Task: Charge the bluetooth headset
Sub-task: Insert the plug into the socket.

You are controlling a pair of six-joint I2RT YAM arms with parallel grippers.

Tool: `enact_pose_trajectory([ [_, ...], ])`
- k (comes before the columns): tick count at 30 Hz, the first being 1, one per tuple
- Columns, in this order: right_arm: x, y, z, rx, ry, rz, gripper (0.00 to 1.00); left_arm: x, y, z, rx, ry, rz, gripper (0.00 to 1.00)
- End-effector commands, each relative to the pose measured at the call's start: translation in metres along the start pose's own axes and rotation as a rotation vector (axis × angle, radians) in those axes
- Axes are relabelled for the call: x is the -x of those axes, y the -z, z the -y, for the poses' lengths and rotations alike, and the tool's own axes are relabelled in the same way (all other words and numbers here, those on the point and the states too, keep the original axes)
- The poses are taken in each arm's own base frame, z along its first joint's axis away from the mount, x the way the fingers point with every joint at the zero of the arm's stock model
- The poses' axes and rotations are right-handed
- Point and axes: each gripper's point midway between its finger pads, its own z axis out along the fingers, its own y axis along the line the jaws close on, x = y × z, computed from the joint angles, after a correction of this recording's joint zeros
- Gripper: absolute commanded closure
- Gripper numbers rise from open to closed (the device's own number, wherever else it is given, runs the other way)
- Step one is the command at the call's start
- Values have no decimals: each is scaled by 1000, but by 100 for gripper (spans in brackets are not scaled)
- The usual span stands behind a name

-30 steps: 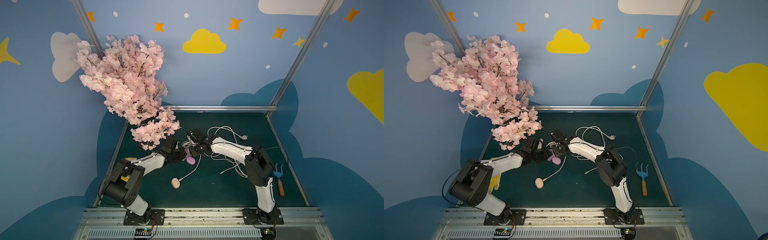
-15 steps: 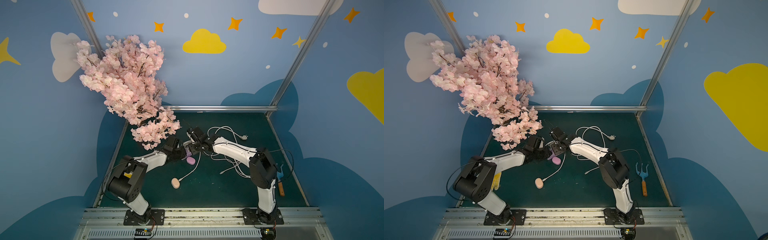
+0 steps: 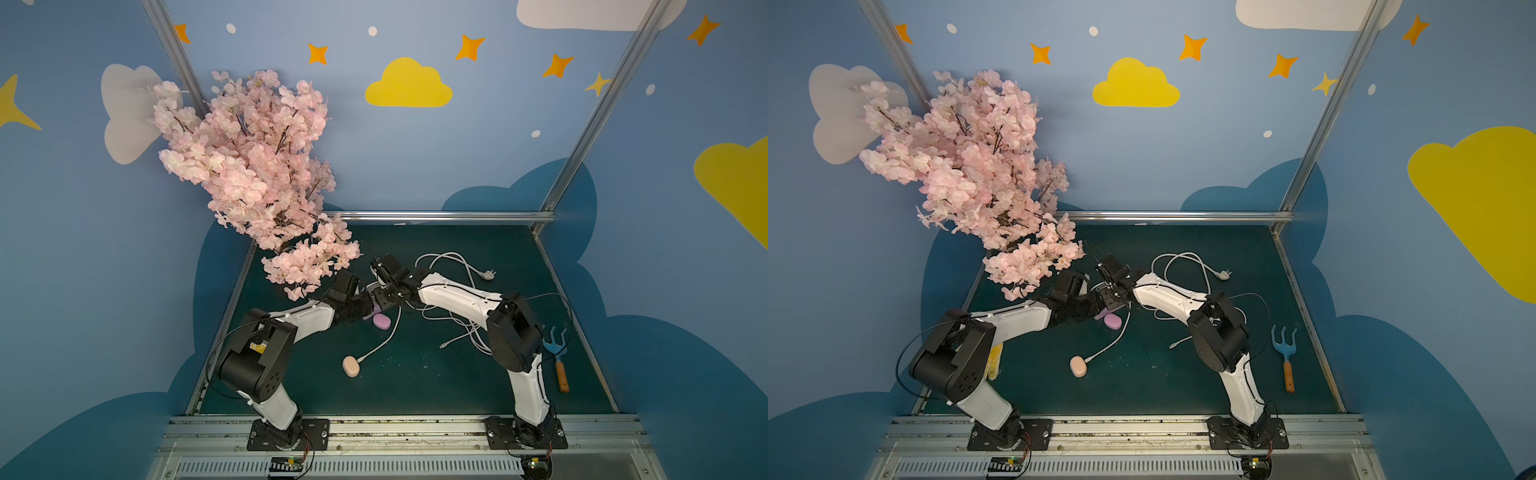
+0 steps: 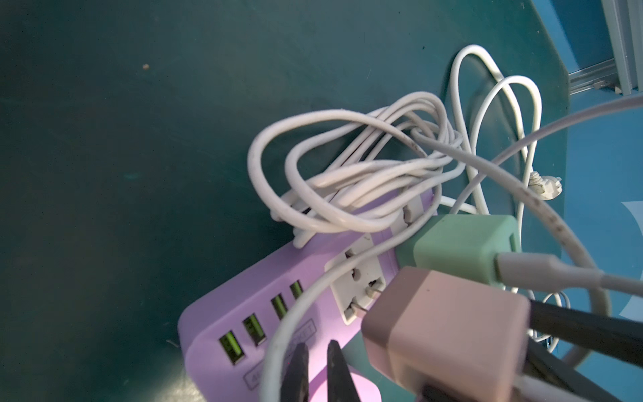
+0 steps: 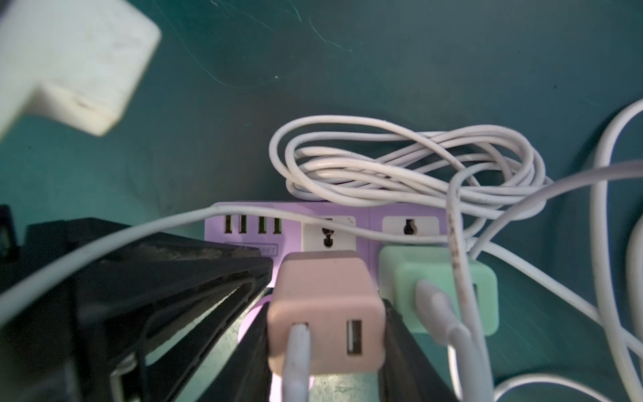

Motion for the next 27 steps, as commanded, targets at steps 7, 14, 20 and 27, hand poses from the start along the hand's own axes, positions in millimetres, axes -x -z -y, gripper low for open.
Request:
enact_pose_trajectory([
  [7, -22, -6, 18, -130, 9, -169, 100, -15, -5, -14, 49, 0, -55, 87],
  [14, -32, -8, 21, -148, -1, -205, 100, -17, -6, -14, 43, 0, -62, 87],
  [20, -36, -9, 5, -64, -28, -226, 100, -16, -5, -15, 42, 0, -61, 88],
  [27, -37, -27, 3, -65, -24, -255, 100, -19, -6, -12, 18, 10, -73, 89],
])
